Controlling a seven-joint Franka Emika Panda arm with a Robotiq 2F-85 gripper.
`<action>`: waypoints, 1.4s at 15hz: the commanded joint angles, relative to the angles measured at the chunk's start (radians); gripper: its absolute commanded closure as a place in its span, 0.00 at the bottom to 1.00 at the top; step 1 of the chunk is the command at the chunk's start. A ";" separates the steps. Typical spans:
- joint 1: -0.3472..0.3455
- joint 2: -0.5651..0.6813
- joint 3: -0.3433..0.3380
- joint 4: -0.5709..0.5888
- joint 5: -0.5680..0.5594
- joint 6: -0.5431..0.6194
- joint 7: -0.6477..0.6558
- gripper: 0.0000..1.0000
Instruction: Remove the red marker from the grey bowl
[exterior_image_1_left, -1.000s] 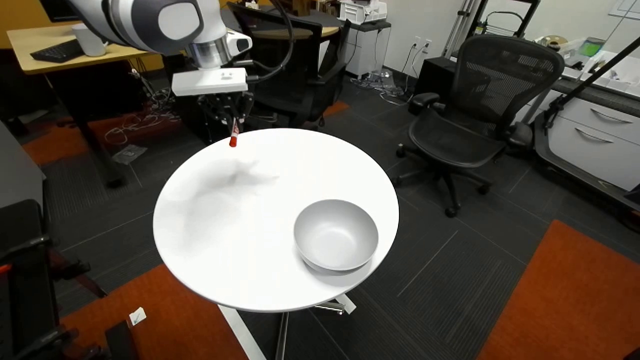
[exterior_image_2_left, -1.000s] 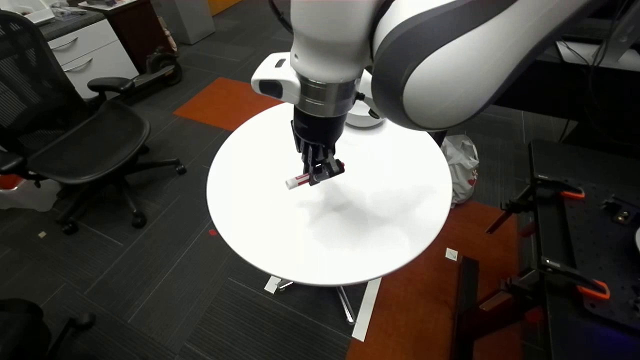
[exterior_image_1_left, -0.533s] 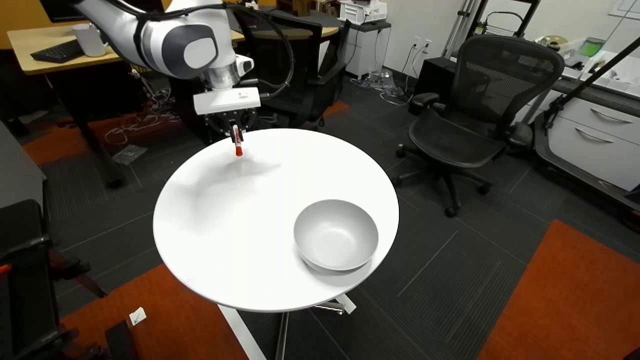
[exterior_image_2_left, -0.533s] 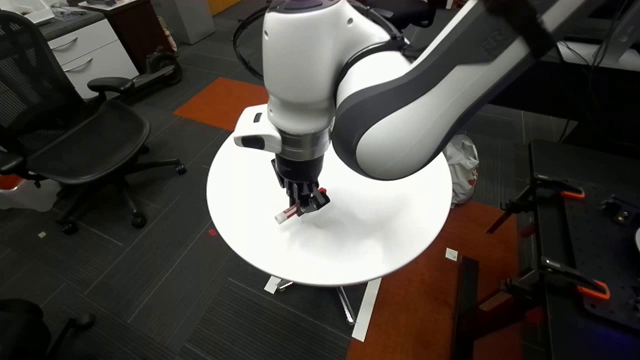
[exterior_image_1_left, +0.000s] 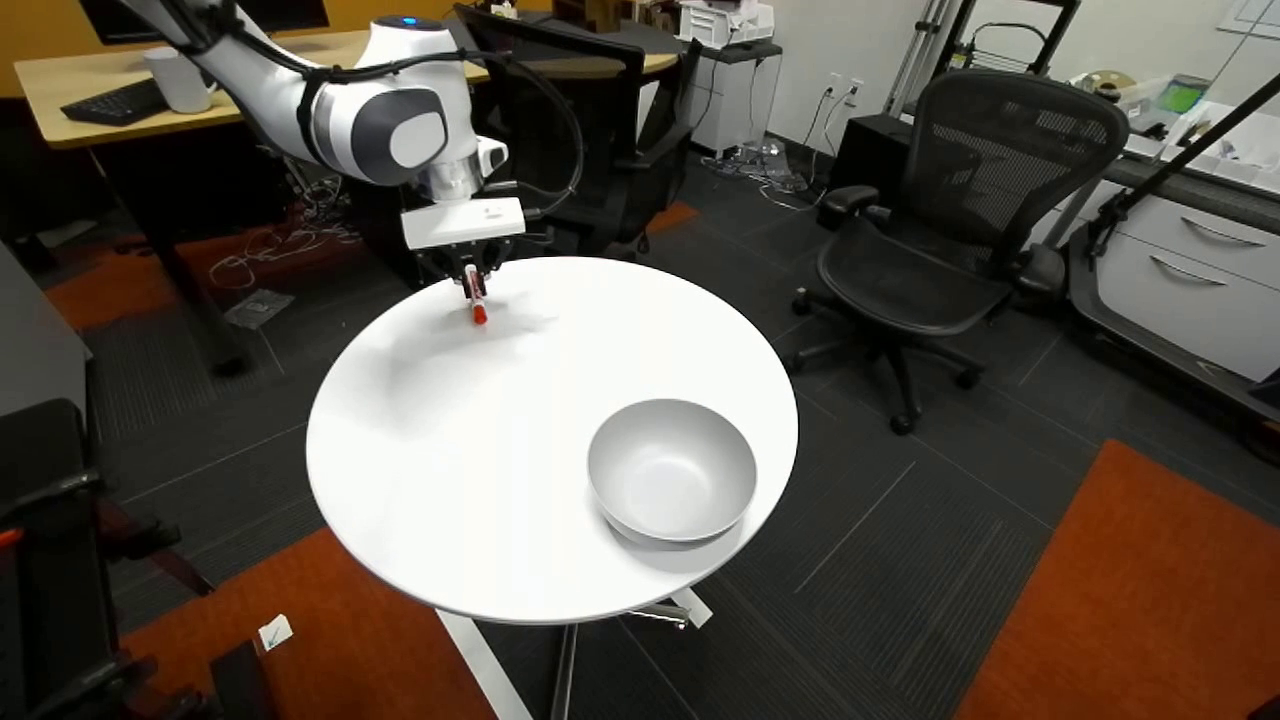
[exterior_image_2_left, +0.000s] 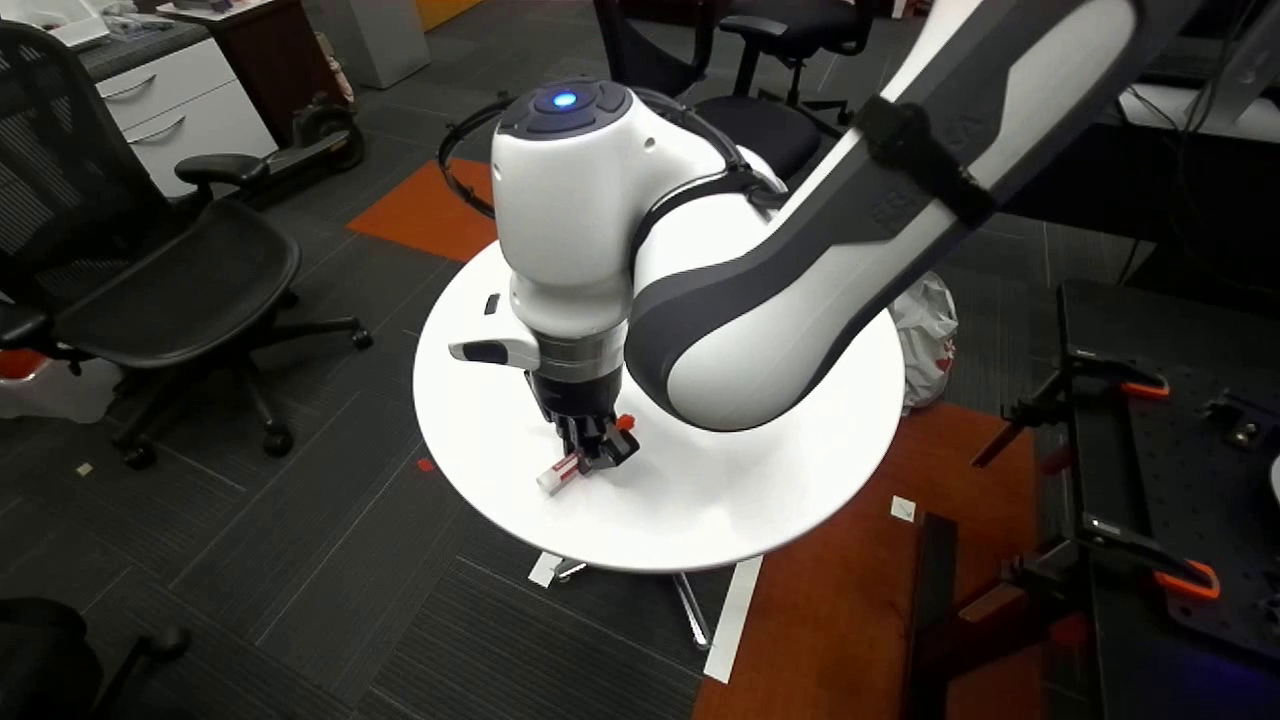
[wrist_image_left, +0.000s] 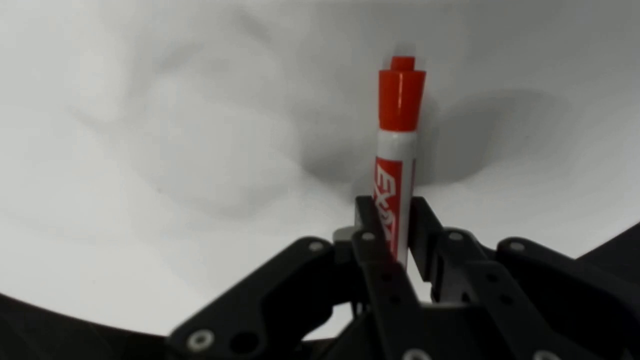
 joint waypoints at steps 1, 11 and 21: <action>0.027 0.046 -0.007 0.072 -0.028 -0.040 0.006 0.95; 0.044 -0.116 -0.093 -0.019 -0.117 0.030 0.092 0.00; -0.100 -0.418 -0.080 -0.179 -0.026 -0.026 0.038 0.00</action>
